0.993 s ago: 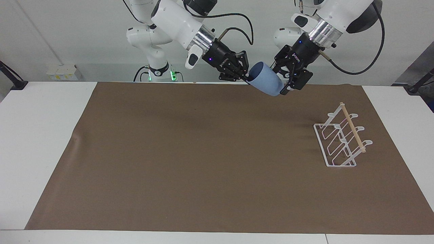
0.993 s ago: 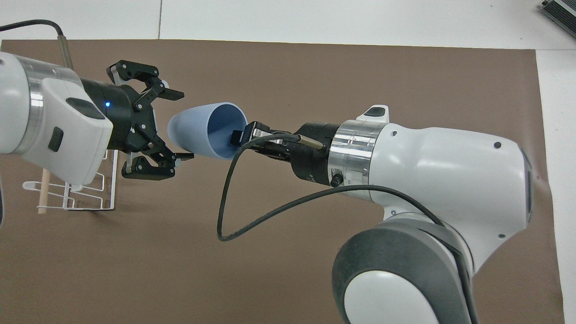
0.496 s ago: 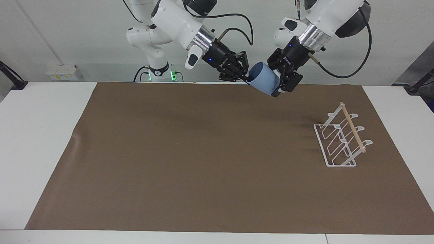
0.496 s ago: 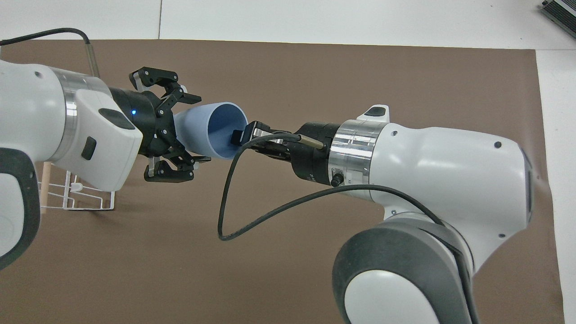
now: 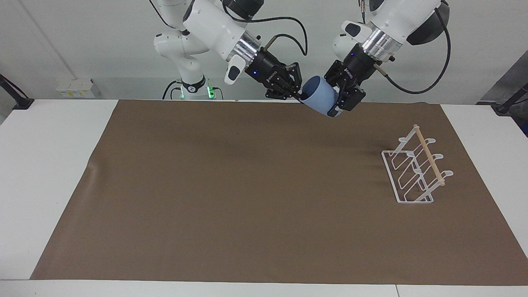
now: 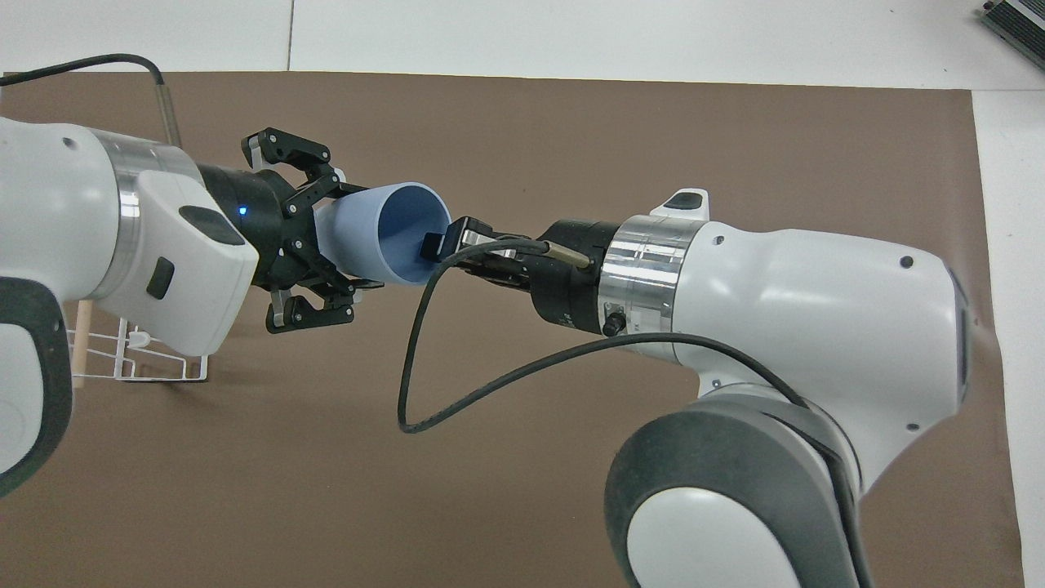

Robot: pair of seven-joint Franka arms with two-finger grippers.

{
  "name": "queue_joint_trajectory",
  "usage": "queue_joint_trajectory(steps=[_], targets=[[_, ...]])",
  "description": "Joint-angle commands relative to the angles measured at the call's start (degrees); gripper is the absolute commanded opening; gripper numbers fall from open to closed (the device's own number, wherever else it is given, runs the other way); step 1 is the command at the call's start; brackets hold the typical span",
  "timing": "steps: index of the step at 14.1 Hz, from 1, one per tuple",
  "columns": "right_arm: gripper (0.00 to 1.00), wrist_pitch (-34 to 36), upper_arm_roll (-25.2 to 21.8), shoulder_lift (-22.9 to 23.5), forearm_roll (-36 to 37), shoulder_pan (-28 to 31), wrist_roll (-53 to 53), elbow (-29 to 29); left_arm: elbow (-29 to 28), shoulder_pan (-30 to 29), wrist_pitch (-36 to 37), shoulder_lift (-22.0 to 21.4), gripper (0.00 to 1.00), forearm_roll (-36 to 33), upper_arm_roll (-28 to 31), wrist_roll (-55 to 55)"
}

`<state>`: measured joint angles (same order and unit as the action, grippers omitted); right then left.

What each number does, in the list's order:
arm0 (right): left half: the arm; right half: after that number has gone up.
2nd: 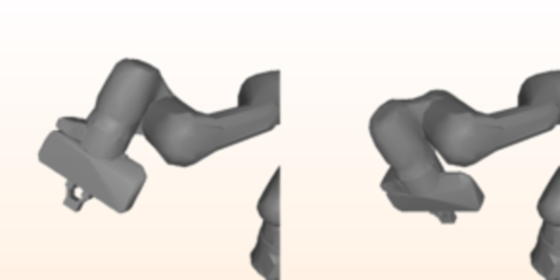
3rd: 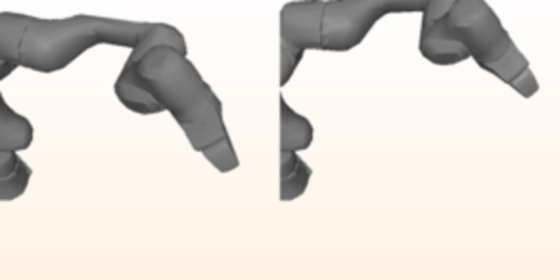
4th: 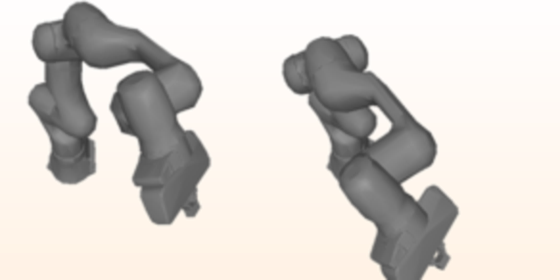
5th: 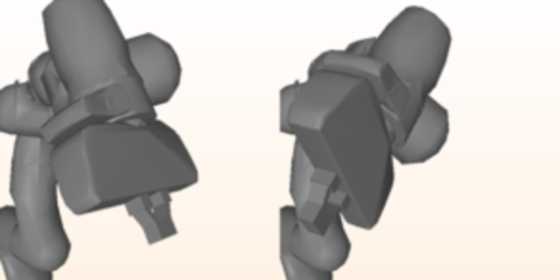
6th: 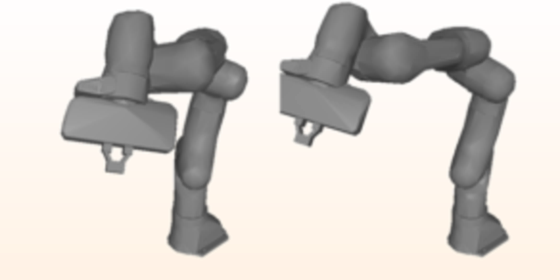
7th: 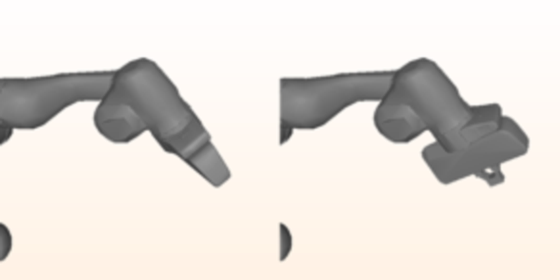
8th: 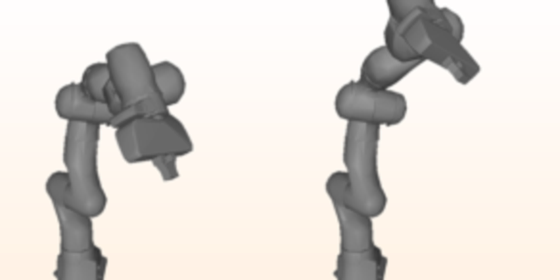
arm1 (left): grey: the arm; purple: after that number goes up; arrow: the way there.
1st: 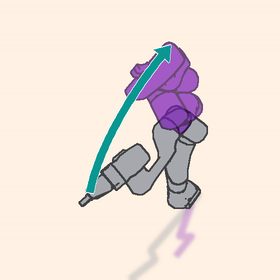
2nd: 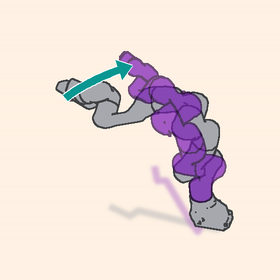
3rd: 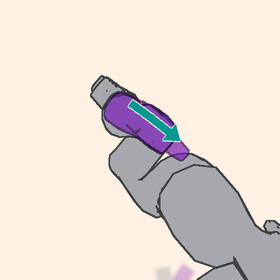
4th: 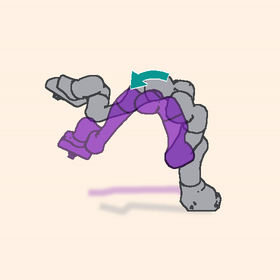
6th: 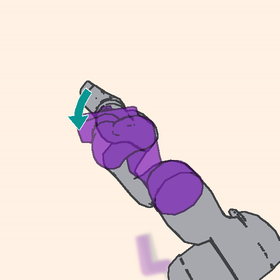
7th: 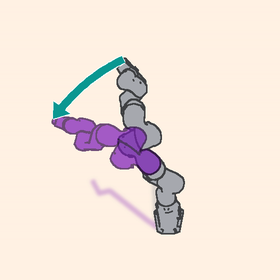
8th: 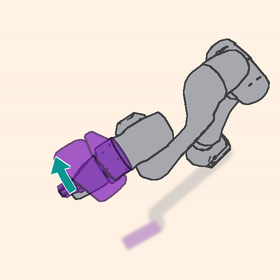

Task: Hang cup on cup holder
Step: 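Close the left gripper on the cup's bottom, then open the right gripper and withdraw it while the left gripper pulls back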

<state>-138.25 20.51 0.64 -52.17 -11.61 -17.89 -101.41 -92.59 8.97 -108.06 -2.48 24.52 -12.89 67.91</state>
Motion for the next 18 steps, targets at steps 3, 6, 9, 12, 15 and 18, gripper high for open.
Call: queue_joint_trajectory(steps=[3, 6, 9, 12, 15, 18], targets=[[0.64, -0.53, 0.32, -0.46, -1.7, 0.01, -0.39, -0.28, -1.28, 0.44, 0.13, -1.56, 0.0, 0.61, 0.85, -0.24], [0.89, -0.53, 0.32, -0.46, -1.79, 0.1, -0.48, -0.28, -1.28, 0.09, 0.56, -1.56, 0.0, 0.44, 0.85, -0.15], [0.94, -0.35, 0.14, -0.37, -0.57, 1.5, 0.83, 0.25, -1.28, -0.18, 1.0, -1.47, 0.0, -0.61, 1.11, -0.24], [0.96, 2.8, -0.29, -0.46, 2.32, 5.44, 2.68, 0.51, -1.28, -0.18, 1.27, -1.47, 0.0, -8.33, 1.11, -0.41], [0.96, 9.12, -4.14, -0.46, 11.27, 7.48, 3.39, 3.32, -1.72, -0.35, 2.58, -1.64, 0.0, -17.2, 1.38, -0.41], [0.96, 18.77, -11.87, -0.37, 22.16, 7.39, 11.18, 4.99, -1.98, -0.35, 5.83, -1.82, 0.0, -26.34, 1.46, -0.68]])
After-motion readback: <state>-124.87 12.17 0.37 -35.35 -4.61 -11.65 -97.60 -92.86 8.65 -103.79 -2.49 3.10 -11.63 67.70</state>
